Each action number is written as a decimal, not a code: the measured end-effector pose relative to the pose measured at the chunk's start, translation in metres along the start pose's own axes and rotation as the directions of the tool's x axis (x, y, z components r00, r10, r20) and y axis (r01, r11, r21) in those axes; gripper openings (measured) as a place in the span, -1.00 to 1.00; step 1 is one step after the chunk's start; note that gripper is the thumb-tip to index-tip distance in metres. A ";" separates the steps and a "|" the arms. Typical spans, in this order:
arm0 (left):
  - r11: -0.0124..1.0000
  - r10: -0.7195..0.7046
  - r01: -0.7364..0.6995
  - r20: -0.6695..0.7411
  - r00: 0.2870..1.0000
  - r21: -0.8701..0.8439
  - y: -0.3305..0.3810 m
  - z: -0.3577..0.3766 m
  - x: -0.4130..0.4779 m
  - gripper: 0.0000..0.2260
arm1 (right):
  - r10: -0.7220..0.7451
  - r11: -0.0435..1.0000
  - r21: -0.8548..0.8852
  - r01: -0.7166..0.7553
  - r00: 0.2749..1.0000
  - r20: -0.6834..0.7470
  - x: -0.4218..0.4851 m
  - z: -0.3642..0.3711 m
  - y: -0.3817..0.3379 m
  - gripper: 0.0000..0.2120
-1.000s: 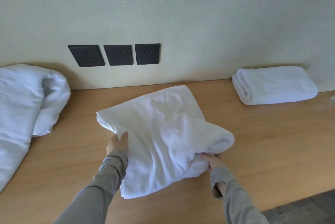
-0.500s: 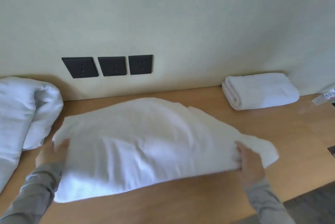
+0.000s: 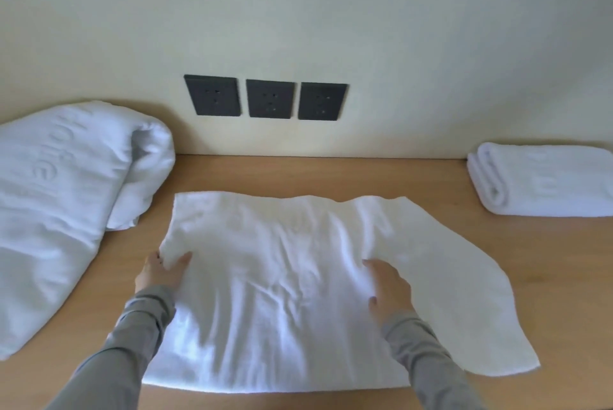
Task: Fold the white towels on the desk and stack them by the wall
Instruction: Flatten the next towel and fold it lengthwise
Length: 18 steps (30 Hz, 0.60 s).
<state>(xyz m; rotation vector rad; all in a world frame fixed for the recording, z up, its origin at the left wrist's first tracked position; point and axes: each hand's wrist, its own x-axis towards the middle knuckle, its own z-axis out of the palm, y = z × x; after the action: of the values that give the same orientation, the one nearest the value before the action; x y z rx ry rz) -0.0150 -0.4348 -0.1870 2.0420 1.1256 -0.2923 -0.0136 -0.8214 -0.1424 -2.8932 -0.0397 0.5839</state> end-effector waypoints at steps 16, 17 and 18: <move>0.899 0.191 -0.165 0.026 0.981 -0.406 0.056 -0.010 0.029 -0.65 | -0.378 0.909 0.186 0.374 0.926 -0.015 0.098 -0.005 -0.182 -0.62; 0.888 0.258 -0.237 0.001 0.966 -0.394 0.057 -0.009 0.018 -0.69 | -0.375 0.882 0.294 0.368 0.926 -0.034 0.101 -0.012 -0.192 -0.61; 0.876 0.316 -0.300 -0.023 0.949 -0.379 0.057 -0.008 0.006 -0.70 | -0.384 0.845 0.385 0.370 0.922 -0.043 0.104 -0.019 -0.202 -0.60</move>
<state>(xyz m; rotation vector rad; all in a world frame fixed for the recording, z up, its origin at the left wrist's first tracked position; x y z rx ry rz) 0.0330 -0.4430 -0.1556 1.8194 0.7438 0.0453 0.0921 -0.6195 -0.1268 -2.3959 -0.4398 0.5012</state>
